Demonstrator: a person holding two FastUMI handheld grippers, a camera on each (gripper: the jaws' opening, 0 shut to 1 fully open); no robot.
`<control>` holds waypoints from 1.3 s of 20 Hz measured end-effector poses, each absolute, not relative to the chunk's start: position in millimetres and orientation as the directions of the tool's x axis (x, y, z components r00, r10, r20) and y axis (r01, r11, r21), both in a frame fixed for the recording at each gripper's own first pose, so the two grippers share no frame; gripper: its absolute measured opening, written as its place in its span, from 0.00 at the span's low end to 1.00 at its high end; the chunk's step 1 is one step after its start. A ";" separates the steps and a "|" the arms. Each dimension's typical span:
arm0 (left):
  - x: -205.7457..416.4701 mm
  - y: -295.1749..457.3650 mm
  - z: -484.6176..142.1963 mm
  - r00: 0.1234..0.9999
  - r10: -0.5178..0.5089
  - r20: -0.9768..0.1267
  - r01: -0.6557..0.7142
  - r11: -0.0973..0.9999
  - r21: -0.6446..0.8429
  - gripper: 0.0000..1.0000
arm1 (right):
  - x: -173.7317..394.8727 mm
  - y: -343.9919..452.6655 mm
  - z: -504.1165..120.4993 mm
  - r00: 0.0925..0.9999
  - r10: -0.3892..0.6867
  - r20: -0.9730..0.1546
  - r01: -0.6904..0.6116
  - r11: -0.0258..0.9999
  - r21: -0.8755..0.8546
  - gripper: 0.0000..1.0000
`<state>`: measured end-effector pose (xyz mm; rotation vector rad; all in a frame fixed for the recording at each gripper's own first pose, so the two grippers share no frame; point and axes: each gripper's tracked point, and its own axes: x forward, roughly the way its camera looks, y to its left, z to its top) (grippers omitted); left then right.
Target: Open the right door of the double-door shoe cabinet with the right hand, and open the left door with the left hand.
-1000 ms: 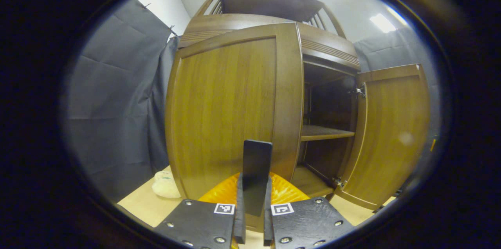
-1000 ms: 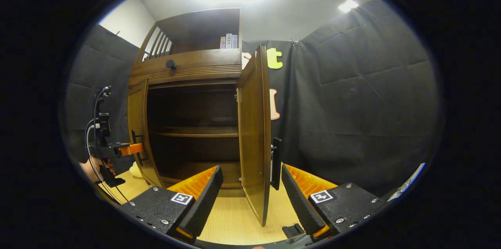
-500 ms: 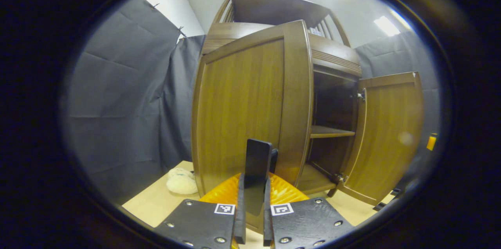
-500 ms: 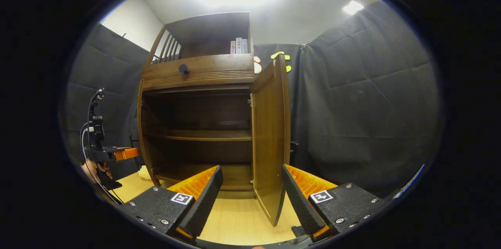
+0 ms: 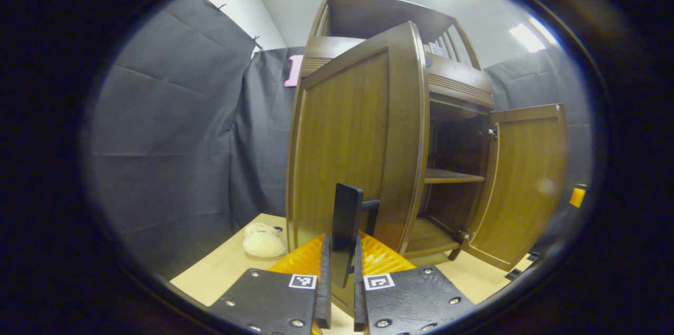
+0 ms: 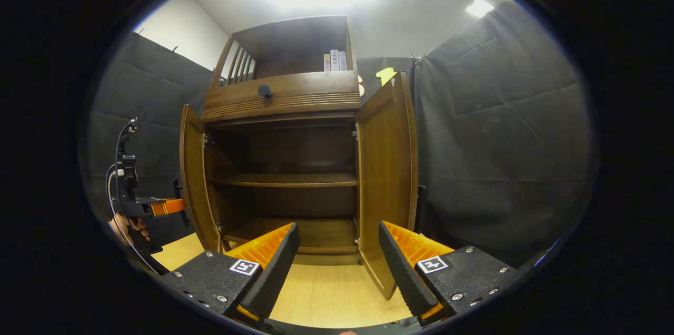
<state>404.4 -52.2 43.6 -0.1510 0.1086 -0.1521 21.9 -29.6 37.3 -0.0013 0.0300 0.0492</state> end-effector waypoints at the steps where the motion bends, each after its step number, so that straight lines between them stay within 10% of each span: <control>1: 404.2 -51.9 44.1 0.983 -0.156 -0.098 0.140 0.978 -0.155 0.22 | 21.8 -25.9 36.7 0.998 0.056 -0.029 -0.056 0.998 0.001 0.93; 26: 390.0 4.7 42.2 0.988 0.121 -0.097 -0.128 0.989 -0.070 0.13 | 6.7 -1.1 34.9 0.994 0.109 -0.016 -0.109 0.994 0.019 0.93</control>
